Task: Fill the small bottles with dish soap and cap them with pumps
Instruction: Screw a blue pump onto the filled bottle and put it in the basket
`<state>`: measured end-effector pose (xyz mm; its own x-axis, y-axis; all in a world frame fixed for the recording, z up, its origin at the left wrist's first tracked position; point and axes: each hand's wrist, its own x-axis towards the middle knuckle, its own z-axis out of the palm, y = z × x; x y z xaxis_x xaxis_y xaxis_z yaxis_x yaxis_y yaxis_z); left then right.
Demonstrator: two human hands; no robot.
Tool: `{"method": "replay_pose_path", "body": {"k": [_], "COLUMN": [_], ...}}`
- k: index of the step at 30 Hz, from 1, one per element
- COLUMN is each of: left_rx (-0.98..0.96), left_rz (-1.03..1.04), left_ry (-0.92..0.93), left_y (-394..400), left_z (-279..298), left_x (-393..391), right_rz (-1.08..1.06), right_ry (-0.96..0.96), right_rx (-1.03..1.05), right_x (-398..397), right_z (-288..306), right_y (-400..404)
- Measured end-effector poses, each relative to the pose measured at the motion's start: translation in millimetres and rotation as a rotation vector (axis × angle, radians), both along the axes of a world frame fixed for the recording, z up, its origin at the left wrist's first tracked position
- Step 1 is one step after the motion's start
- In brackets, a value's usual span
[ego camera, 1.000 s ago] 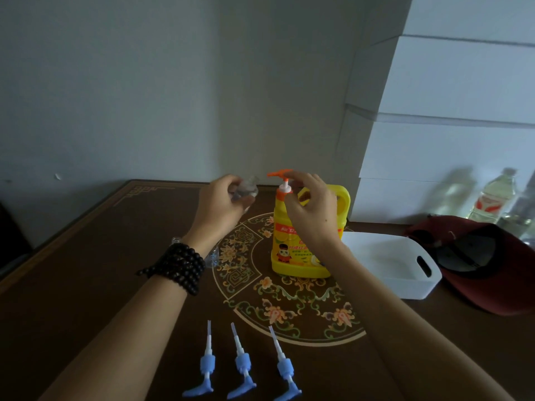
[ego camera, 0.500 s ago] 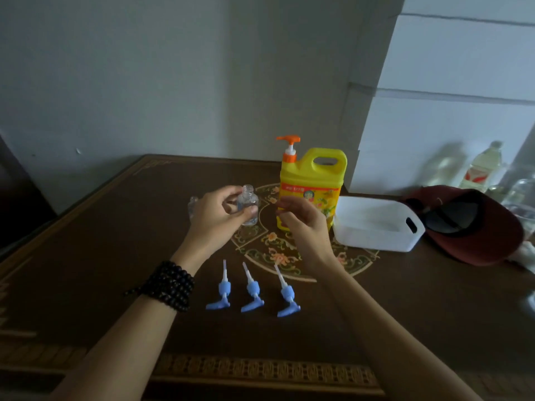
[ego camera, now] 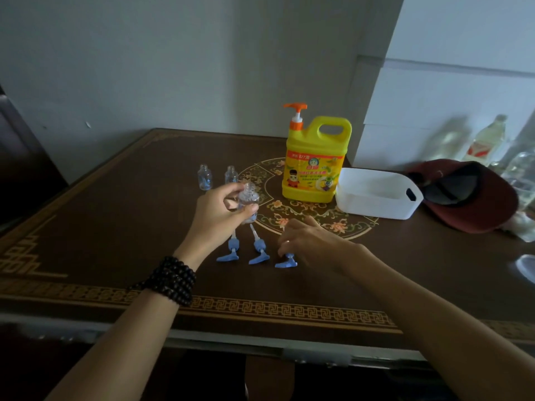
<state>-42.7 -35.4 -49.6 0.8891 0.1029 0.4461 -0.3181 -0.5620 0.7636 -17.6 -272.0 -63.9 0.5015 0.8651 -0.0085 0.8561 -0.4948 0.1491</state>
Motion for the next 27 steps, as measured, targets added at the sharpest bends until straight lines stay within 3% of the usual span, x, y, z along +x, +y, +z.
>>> {"method": "replay_pose_path", "body": {"k": [4,6,9,11,13,15,19,27], "left_rx": [-0.011,-0.022,-0.057,-0.066,-0.075,-0.092,-0.081,-0.1], "left_rz": [-0.004,-0.013,-0.041,-0.057,-0.081,-0.115,-0.155,-0.195], "left_ry": [0.019,0.027,0.036,0.042,0.052,0.061,0.032,-0.005], "left_y": [3.2,2.5,-1.7,-6.1,-11.3,-16.6,-23.1,-37.6], "left_z": [-0.2,-0.5,-1.6,-2.0,-2.8,-4.1,-3.6,5.7], "left_x": [-0.1,-0.1,0.1,2.0,5.6,8.9,13.2,14.8], "right_rz": [0.024,-0.015,-0.218,-0.394,-0.381,-0.34,-0.274,-0.287], "right_ry": [-0.05,-0.108,-0.087,0.152,0.434,0.525,0.532,0.35], "right_rx": [0.065,0.205,0.757,1.199,1.569,1.744,1.751,1.464], "right_x": [2.8,5.8,9.7,8.7,9.2,9.4,8.2,11.9], "right_z": [3.3,10.3,26.5,40.5,53.0,62.4,66.2,59.6], "right_y": [-5.3,-9.4,-11.7,-8.5,-2.3,3.3,14.1,15.8]}}
